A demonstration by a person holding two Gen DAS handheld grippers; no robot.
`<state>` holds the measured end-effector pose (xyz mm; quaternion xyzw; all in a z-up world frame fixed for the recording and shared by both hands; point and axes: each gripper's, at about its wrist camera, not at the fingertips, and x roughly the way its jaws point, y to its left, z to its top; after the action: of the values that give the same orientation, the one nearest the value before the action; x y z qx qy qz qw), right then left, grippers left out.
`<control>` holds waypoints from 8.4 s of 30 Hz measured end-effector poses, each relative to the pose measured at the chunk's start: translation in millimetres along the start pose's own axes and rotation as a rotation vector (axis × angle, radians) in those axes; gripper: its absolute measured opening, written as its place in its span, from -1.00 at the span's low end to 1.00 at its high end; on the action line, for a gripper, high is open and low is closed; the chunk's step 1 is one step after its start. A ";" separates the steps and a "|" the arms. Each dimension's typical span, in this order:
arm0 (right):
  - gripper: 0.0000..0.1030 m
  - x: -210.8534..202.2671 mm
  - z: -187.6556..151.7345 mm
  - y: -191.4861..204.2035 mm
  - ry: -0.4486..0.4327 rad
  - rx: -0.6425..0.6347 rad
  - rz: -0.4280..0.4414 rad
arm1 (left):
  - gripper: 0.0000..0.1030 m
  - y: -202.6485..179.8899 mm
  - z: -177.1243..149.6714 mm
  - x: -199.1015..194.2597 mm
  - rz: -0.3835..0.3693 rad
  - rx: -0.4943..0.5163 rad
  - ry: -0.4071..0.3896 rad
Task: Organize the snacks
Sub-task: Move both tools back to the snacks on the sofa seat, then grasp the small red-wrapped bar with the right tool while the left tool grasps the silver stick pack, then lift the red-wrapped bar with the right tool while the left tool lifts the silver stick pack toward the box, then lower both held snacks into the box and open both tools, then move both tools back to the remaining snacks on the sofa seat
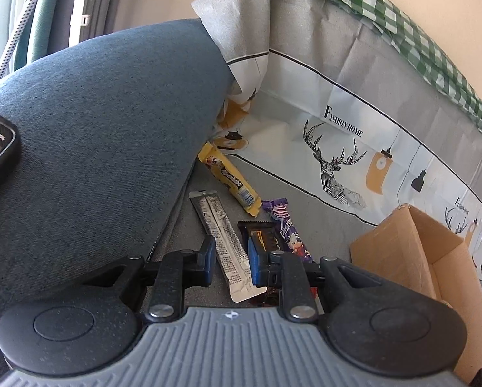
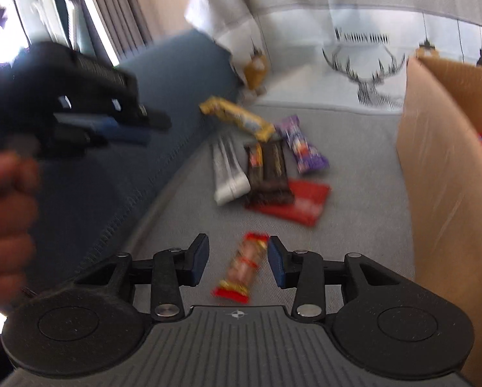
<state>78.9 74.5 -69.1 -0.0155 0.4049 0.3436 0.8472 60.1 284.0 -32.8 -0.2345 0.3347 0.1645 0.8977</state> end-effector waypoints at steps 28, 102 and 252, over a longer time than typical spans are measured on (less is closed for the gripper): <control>-0.61 28.8 -4.5 -17.9 0.100 -0.078 -0.111 | 0.17 -20.5 3.5 128.7 0.209 0.008 0.190; -0.64 -12.1 -12.1 -17.8 0.010 -0.165 -0.059 | -0.50 -50.5 -40.9 53.5 0.206 0.245 0.268; 0.05 -72.8 34.4 -4.6 -0.234 -0.089 -0.170 | -0.28 -88.5 -5.3 -24.8 -0.060 0.172 -0.074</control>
<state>73.1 40.1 3.5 -0.0474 0.2849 0.2876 0.9132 79.5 203.8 8.1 -0.1602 0.3071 0.1166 0.9308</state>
